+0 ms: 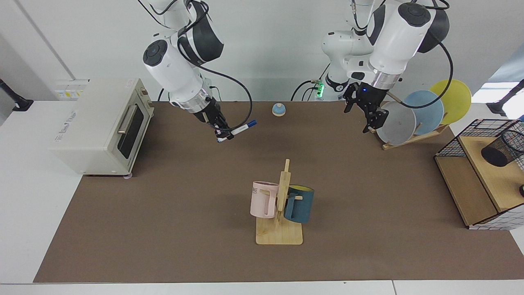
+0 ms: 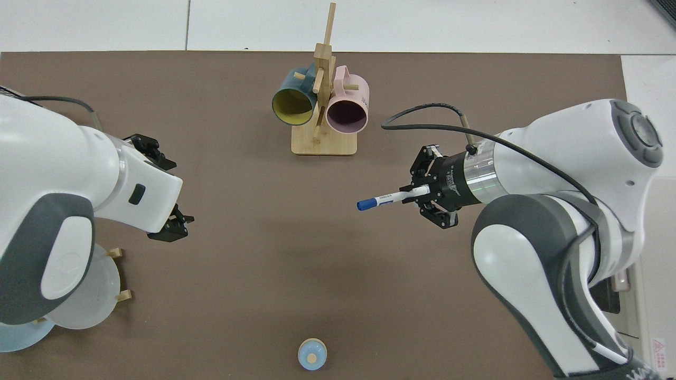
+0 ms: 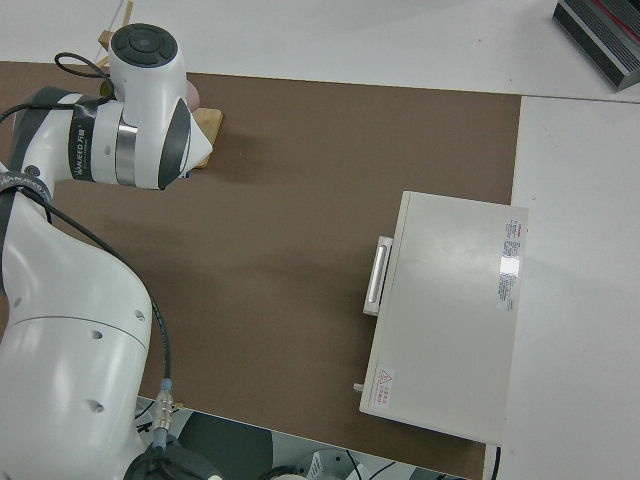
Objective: Put markers into pen holder
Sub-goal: 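Carry the marker toward the left gripper while the left gripper reaches in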
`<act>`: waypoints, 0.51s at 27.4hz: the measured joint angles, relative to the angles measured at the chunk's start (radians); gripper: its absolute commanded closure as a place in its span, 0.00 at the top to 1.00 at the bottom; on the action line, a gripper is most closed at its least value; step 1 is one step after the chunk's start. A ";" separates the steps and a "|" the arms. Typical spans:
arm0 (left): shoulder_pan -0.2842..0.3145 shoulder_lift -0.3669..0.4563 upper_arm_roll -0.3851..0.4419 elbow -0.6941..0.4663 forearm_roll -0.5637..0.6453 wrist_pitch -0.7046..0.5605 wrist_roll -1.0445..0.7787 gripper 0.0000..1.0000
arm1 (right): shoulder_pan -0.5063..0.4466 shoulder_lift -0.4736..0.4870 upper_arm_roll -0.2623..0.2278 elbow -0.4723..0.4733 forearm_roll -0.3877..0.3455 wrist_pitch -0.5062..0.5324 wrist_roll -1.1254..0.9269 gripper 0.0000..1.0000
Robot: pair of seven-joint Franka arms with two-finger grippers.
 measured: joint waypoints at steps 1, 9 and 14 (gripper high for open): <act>-0.011 0.000 -0.001 0.000 0.000 0.006 0.043 1.00 | 0.010 0.000 0.000 0.004 0.011 0.000 0.035 0.00; -0.066 0.000 -0.004 0.001 0.000 0.012 0.149 1.00 | 0.097 0.000 0.001 0.013 0.113 0.057 0.243 0.00; -0.106 0.000 -0.014 0.003 0.000 0.037 0.150 1.00 | 0.165 0.000 0.002 0.015 0.118 0.127 0.355 0.00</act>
